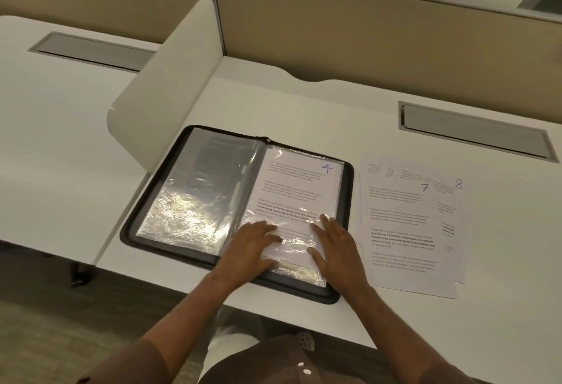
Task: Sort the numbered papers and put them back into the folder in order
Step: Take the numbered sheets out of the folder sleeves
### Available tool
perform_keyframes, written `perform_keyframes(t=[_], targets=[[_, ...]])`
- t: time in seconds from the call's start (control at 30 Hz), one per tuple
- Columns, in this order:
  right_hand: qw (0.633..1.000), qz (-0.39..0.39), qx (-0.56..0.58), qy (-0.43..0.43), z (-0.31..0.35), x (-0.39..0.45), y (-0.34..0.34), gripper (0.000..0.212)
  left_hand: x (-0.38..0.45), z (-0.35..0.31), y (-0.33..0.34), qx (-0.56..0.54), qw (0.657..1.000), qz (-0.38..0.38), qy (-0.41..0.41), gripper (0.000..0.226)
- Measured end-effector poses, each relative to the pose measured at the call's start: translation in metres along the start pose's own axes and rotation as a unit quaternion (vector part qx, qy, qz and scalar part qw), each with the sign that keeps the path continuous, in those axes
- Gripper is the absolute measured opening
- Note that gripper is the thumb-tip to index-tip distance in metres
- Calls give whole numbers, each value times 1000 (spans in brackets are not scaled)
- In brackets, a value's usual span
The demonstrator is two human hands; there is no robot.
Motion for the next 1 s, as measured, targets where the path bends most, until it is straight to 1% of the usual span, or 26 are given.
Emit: perform_keyframes(t=[0.07, 0.13, 0.17, 0.27, 0.33, 0.43, 0.53, 0.6, 0.73, 0.8, 0.9, 0.93, 1.0], targets=[[1000, 4, 12, 1, 0, 0, 1, 63, 2, -2, 9, 19, 1000, 9, 9, 45], [1000, -2, 26, -3, 2, 0, -3, 63, 5, -1, 7, 17, 1000, 7, 3, 33], [999, -12, 34, -16, 6, -1, -7, 62, 6, -2, 5, 19, 1000, 4, 0, 26], [994, -21, 45, -93, 30, -7, -15, 62, 12, -9, -6, 25, 1000, -10, -10, 12], [991, -16, 40, -128, 43, -10, -17, 64, 16, -12, -11, 22, 1000, -17, -9, 10], [991, -26, 31, -129, 49, -6, -22, 58, 15, -12, -16, 7, 1000, -23, -10, 9], [993, -49, 52, -91, 49, 4, -32, 39, 8, -14, -18, 11, 999, -40, -6, 10], [993, -63, 74, -62, 49, 10, -41, 30, 0, -16, -24, 3, 997, -73, -10, 10], [992, -69, 105, -30, 53, 14, -48, 25, -20, -13, -36, -37, 987, -150, -34, 16], [990, -81, 114, -23, 55, 15, -52, 24, -27, -13, -32, -32, 989, -143, -31, 29], [988, -94, 121, -14, 60, 16, -57, 18, -27, -13, -20, 6, 996, -92, -19, 53], [988, -95, 125, -10, 61, 16, -57, 17, -25, -12, -17, 13, 996, -81, -18, 55], [986, -96, 136, -4, 61, 17, -59, 17, -21, -7, -20, 13, 996, -89, -27, 50]])
Point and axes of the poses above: each hand's wrist, its own x-axis towards the middle knuckle, its own y-axis out of the palm, z = x × y, the point moved 10 cm from there along x, towards the middle knuckle, and after that the axes turned 7 degrees about -y, right-handed, at the moved point
